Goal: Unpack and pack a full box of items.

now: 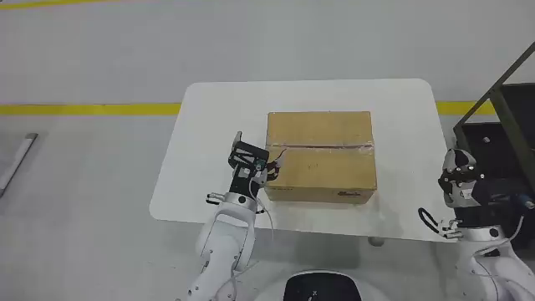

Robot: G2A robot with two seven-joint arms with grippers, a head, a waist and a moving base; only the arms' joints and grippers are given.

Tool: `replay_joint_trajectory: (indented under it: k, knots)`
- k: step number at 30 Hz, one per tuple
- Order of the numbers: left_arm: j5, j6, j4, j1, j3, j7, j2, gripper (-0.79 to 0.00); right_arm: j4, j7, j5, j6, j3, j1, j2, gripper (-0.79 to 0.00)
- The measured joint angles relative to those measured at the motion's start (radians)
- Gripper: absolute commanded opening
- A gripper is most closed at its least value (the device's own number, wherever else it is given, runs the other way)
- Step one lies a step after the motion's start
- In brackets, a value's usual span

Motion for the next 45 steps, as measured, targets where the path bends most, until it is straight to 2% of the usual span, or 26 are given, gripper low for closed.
replay_joint_trajectory:
  k: [18, 23, 29, 33, 39, 45]
  knots:
    - [0.0, 0.0, 0.0, 0.0, 0.0, 0.0, 0.0, 0.0, 0.011, 0.016, -0.002, -0.013, 0.003, 0.005, -0.003, -0.785]
    - [0.0, 0.0, 0.0, 0.0, 0.0, 0.0, 0.0, 0.0, 0.047, 0.043, 0.005, 0.008, -0.017, 0.039, -0.012, -0.785]
    - [0.0, 0.0, 0.0, 0.0, 0.0, 0.0, 0.0, 0.0, 0.144, 0.096, -0.027, 0.037, -0.074, 0.13, -0.024, -0.785]
    - [0.0, 0.0, 0.0, 0.0, 0.0, 0.0, 0.0, 0.0, 0.244, 0.123, -0.059, 0.033, -0.131, 0.228, -0.035, -0.785]
    - [0.0, 0.0, 0.0, 0.0, 0.0, 0.0, 0.0, 0.0, 0.396, 0.137, -0.081, 0.002, -0.234, 0.374, -0.057, -0.785]
    - [0.0, 0.0, 0.0, 0.0, 0.0, 0.0, 0.0, 0.0, 0.501, 0.148, -0.08, -0.031, -0.321, 0.471, -0.081, -0.785]
